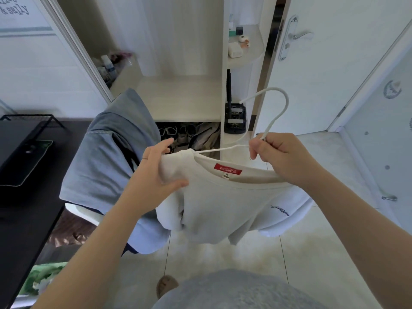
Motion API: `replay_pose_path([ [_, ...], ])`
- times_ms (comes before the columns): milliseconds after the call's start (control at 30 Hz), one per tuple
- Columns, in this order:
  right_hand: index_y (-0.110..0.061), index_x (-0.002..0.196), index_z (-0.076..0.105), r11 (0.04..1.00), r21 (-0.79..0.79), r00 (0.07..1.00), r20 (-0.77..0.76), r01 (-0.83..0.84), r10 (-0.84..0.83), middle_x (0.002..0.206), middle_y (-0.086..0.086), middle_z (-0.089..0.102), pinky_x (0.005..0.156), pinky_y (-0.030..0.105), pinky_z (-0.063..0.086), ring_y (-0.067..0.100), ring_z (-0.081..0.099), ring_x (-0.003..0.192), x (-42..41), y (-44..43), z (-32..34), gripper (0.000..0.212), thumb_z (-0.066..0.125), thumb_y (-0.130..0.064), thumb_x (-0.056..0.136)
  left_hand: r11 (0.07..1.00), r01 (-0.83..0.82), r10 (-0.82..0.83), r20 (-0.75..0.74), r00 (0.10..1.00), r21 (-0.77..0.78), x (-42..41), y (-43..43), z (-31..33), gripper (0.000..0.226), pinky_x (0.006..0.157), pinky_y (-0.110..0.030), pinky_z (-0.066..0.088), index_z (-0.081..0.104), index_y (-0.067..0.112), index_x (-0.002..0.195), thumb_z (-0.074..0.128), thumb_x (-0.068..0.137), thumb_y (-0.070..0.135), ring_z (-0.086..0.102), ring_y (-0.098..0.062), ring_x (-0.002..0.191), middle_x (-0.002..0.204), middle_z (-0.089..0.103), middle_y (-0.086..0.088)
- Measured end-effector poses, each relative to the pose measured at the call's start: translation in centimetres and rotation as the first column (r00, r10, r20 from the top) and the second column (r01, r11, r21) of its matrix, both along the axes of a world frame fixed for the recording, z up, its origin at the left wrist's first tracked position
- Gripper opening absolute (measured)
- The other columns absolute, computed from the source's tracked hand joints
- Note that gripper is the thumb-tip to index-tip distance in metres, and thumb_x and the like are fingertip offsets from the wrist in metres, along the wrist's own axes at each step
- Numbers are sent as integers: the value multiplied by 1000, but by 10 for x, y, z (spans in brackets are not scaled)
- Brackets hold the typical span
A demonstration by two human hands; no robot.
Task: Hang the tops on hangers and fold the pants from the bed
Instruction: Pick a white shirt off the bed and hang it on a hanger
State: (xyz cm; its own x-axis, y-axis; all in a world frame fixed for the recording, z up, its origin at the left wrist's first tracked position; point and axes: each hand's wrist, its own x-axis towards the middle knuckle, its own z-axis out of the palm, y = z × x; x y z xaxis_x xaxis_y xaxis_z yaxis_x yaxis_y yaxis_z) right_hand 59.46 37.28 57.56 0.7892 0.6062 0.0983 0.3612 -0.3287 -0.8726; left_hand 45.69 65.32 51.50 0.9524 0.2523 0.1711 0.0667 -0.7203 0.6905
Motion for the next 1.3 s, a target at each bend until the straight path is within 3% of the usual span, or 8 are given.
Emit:
replay_pose_path([
  [67, -21, 65, 63, 1000, -9, 1000, 1, 30, -30, 52, -12, 35, 47, 12, 28, 6, 30, 47, 2, -4, 0, 40, 54, -32, 102, 996, -91, 91, -31, 995, -7, -2, 2, -17, 87, 88, -18, 40, 26, 35, 151, 80, 82, 34, 50, -1, 106, 129, 42, 36],
  [167, -18, 66, 64, 997, -14, 997, -5, 81, -81, 51, -13, 34, 47, 14, 28, 7, 29, 47, 5, -12, -2, 40, 54, -32, 102, 989, -136, 138, -37, 990, 59, -4, 1, -32, 55, 69, -24, 42, 32, 29, 144, 62, 97, 27, 59, -16, 89, 111, 58, 13],
  [333, -14, 67, 64, 988, -89, 991, -21, 127, -130, 50, -11, 36, 45, 12, 29, 9, 30, 45, 14, -24, -8, 39, 55, -33, 101, 976, -217, 213, 174, 961, 6, -11, -7, -27, 34, 91, -16, 40, 44, 23, 132, 50, 102, 9, 51, -5, 104, 120, 51, 16],
  [400, -18, 65, 63, 985, -141, 993, -50, 98, -105, 51, -9, 38, 45, 12, 30, 10, 31, 46, 14, -26, -10, 39, 55, -34, 100, 970, -226, 190, 300, 935, 92, -14, -7, -22, 24, 88, -4, 34, 50, 15, 125, 46, 103, 5, 48, -2, 98, 115, 54, 9],
  [567, -17, 67, 64, 982, -177, 986, -164, -57, 27, 50, -10, 37, 45, 12, 30, 8, 30, 44, 5, -24, -12, 39, 54, -36, 99, 943, -243, 133, 411, 902, 228, -13, 0, -7, 19, 81, -12, 36, 61, 4, 105, 43, 99, 3, 49, -12, 90, 100, 56, 0],
  [833, -18, 66, 63, 995, -46, 984, -163, -86, 78, 53, -5, 36, 46, 13, 28, 11, 28, 47, -13, -14, -12, 40, 52, -49, 89, 985, -149, 138, 121, 983, 82, -13, 19, 10, 18, 66, -14, 43, 53, 33, 110, 41, 107, 20, 57, -4, 75, 80, 64, 7],
  [1167, -24, 65, 67, 999, -39, 993, -117, 23, -27, 47, -15, 35, 46, 14, 27, 10, 27, 45, -17, -10, -19, 37, 55, -32, 99, 983, -54, 47, 40, 998, 175, -24, 24, 11, 19, 81, -18, 37, 58, 21, 104, 46, 103, 6, 51, -9, 91, 99, 55, 10],
  [1300, -23, 64, 66, 998, -67, 996, -85, 5, -11, 50, -19, 45, 47, 11, 30, 5, 32, 44, -21, -9, -19, 37, 56, -29, 99, 998, 34, -32, -36, 999, 53, -21, 17, 20, 21, 84, -12, 40, 66, 29, 108, 51, 103, 16, 57, -2, 97, 101, 62, 14],
])
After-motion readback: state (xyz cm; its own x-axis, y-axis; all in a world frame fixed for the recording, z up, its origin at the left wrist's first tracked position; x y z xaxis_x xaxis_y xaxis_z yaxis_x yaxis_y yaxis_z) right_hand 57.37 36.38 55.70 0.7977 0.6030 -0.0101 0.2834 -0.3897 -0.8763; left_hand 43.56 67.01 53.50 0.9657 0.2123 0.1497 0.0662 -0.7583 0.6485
